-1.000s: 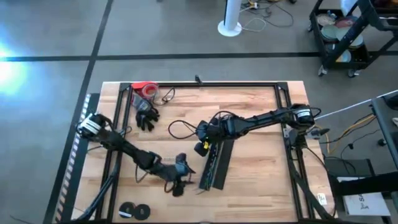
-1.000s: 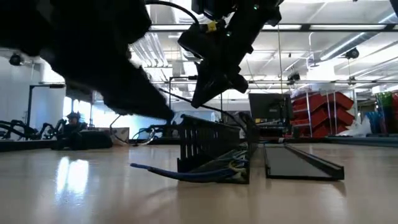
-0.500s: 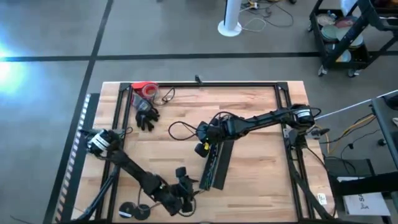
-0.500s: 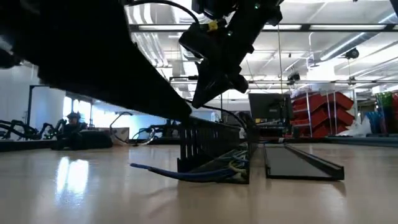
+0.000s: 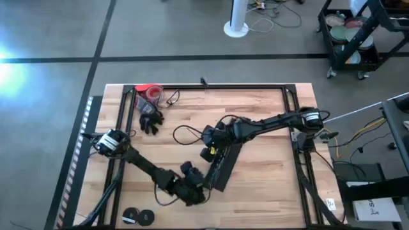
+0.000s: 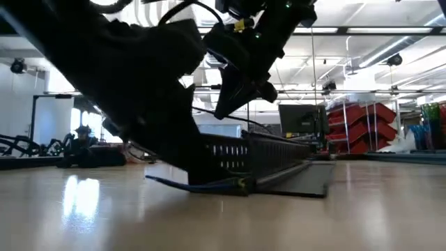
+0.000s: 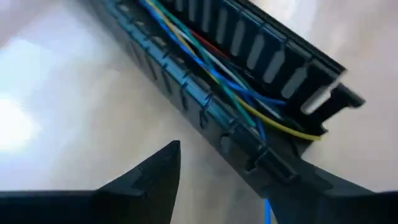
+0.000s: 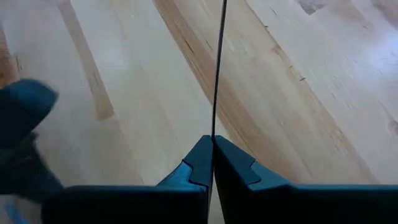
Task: Ziptie cables
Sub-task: Put the ziptied cable wires into the black cable duct
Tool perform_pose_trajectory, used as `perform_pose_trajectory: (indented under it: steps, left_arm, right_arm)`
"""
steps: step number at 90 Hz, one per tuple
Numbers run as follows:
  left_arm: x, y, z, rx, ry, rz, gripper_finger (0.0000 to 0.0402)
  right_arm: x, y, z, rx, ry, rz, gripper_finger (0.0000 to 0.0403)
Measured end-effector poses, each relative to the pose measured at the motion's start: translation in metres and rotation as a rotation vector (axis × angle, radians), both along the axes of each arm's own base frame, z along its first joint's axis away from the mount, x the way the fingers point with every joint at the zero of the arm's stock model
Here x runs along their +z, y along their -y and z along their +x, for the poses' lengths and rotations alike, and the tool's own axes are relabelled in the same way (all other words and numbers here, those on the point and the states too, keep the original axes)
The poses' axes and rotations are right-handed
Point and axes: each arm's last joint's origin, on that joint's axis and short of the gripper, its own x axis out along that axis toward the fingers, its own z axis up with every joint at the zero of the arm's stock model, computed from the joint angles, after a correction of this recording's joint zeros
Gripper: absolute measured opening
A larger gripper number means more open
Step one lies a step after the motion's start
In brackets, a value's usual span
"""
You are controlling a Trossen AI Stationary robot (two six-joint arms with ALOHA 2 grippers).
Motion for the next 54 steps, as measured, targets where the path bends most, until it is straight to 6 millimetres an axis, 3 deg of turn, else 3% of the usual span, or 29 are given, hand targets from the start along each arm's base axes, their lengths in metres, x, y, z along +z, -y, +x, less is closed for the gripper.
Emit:
perform_pose_trajectory:
  steps: [16, 37, 54]
  left_arm:
    - [0.008, -0.019, -0.016, 0.015, -0.051, 0.063, 0.0139]
    - [0.004, -0.038, -0.042, 0.033, -0.076, 0.075, 0.0015]
    - [0.000, -0.046, -0.056, 0.021, -0.036, 0.043, 0.0011]
  right_arm:
    - [0.009, -0.004, -0.002, -0.023, 0.029, 0.011, 0.0000]
    - [-0.003, -0.034, -0.007, -0.059, 0.021, 0.021, 0.0000]
    - [-0.018, -0.057, -0.009, -0.087, -0.005, 0.017, 0.0000]
